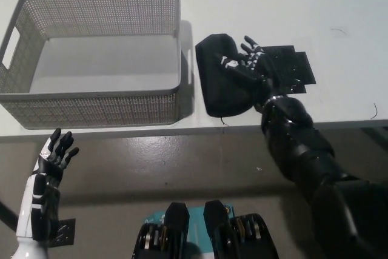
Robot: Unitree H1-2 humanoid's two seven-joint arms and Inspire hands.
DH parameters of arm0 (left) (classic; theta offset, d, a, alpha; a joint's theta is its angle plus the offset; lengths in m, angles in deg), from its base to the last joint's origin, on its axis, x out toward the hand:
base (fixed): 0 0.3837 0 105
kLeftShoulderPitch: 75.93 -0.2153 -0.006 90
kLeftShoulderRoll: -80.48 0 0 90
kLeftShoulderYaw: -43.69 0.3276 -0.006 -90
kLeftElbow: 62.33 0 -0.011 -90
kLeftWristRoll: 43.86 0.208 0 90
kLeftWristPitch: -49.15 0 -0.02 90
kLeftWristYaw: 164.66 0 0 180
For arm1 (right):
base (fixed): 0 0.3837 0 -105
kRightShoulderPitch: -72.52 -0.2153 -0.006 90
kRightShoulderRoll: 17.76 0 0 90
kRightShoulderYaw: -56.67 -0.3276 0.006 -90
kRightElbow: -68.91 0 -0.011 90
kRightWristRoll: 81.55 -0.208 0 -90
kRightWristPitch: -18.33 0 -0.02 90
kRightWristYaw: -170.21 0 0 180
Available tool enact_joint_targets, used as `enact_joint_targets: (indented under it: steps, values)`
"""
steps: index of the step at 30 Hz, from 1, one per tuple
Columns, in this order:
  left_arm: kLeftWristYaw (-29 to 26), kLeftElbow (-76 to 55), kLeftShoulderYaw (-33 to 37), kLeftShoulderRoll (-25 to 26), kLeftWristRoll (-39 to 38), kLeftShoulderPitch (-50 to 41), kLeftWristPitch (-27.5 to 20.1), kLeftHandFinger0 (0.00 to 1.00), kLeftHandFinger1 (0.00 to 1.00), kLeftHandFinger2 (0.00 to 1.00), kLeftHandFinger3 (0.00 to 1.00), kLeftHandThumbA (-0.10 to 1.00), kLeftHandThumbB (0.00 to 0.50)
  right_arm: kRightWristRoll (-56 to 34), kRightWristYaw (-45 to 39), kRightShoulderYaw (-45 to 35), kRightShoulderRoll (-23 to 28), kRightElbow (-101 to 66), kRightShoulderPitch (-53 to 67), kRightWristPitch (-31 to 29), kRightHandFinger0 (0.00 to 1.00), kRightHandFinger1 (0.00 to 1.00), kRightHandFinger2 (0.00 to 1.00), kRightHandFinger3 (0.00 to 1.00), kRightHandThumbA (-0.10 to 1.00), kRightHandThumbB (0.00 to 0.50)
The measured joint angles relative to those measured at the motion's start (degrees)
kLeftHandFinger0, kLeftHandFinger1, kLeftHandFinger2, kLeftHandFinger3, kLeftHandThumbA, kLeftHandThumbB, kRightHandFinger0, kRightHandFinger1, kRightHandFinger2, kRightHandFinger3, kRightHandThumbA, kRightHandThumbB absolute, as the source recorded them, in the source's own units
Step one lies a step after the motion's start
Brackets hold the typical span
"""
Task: Use the right hand to push the pencil case on the right hand side to the container on the left side
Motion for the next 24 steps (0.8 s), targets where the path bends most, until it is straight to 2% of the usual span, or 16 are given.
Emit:
enact_joint_targets:
  steps: [5,6,9,11,13,15,17,19,20,22,23,24]
  values:
    - [-0.03,-0.06,-0.02,0.00,0.04,-0.01,0.01,1.00,1.00,1.00,1.00,1.00,0.160,-1.76,0.15,-2.35,-3.84,-0.01,-0.56,-0.20,1.00,1.00,1.00,1.00,1.00,0.224]
    - [-0.02,-0.07,-0.03,0.00,0.04,-0.01,0.01,1.00,1.00,1.00,1.00,1.00,0.154,-2.07,0.20,-2.86,-4.17,-0.02,-0.56,-0.27,1.00,1.00,1.00,1.00,1.00,0.209]
    - [-0.01,-0.07,-0.01,0.00,0.00,0.02,0.01,1.00,1.00,1.00,1.00,1.00,0.159,-2.78,0.40,-3.74,-4.59,-0.12,-0.58,-0.38,1.00,1.00,1.00,1.00,1.00,0.204]
    - [0.00,-0.08,0.04,-0.01,0.00,0.09,0.03,1.00,1.00,1.00,1.00,1.00,0.160,-2.87,0.92,-3.53,-5.00,-0.30,-0.58,-0.70,1.00,1.00,1.00,1.00,1.00,0.179]
    - [-0.01,-0.10,0.08,-0.02,0.03,0.18,0.07,1.00,1.00,1.00,1.00,1.00,0.163,-2.82,1.46,-2.94,-5.24,-0.43,-0.56,-0.96,1.00,1.00,1.00,1.00,1.00,0.179]
    - [-0.01,-0.25,0.08,0.01,0.02,0.27,0.12,1.00,1.00,1.00,1.00,1.00,0.167,-2.53,1.98,-1.56,-5.25,-0.63,-0.50,-1.48,1.00,1.00,1.00,1.00,1.00,0.194]
    - [-0.01,-0.26,0.08,0.02,0.01,0.37,0.14,1.00,1.00,1.00,1.00,1.00,0.175,-1.65,2.65,0.40,-5.21,-0.67,-0.45,-2.03,1.00,1.00,1.00,1.00,1.00,0.280]
    - [-0.02,-0.26,0.06,0.01,0.02,0.45,0.14,1.00,1.00,1.00,1.00,1.00,0.175,-0.79,3.41,2.51,-5.07,-0.67,-0.43,-2.37,1.00,1.00,1.00,1.00,1.00,0.295]
    - [-0.01,-0.27,0.05,0.01,0.02,0.46,0.15,1.00,1.00,1.00,1.00,1.00,0.182,-0.20,3.94,3.85,-4.91,-0.67,-0.43,-2.55,1.00,1.00,1.00,1.00,1.00,0.330]
    - [-0.01,-0.26,0.05,0.01,0.03,0.45,0.16,1.00,1.00,1.00,1.00,1.00,0.181,1.81,5.42,7.89,-4.31,-0.67,-0.29,-2.85,1.00,1.00,1.00,1.00,1.00,0.313]
    - [-0.01,-0.25,0.04,0.01,0.03,0.45,0.17,1.00,1.00,1.00,1.00,1.00,0.179,2.52,5.94,9.18,-4.06,-0.67,-0.20,-2.92,1.00,1.00,1.00,1.00,1.00,0.320]
    - [-0.02,-0.23,0.03,0.01,0.06,0.44,0.18,1.00,1.00,1.00,1.00,1.00,0.185,4.11,7.01,12.11,-3.45,-0.67,-0.02,-3.07,1.00,1.00,1.00,1.00,1.00,0.347]
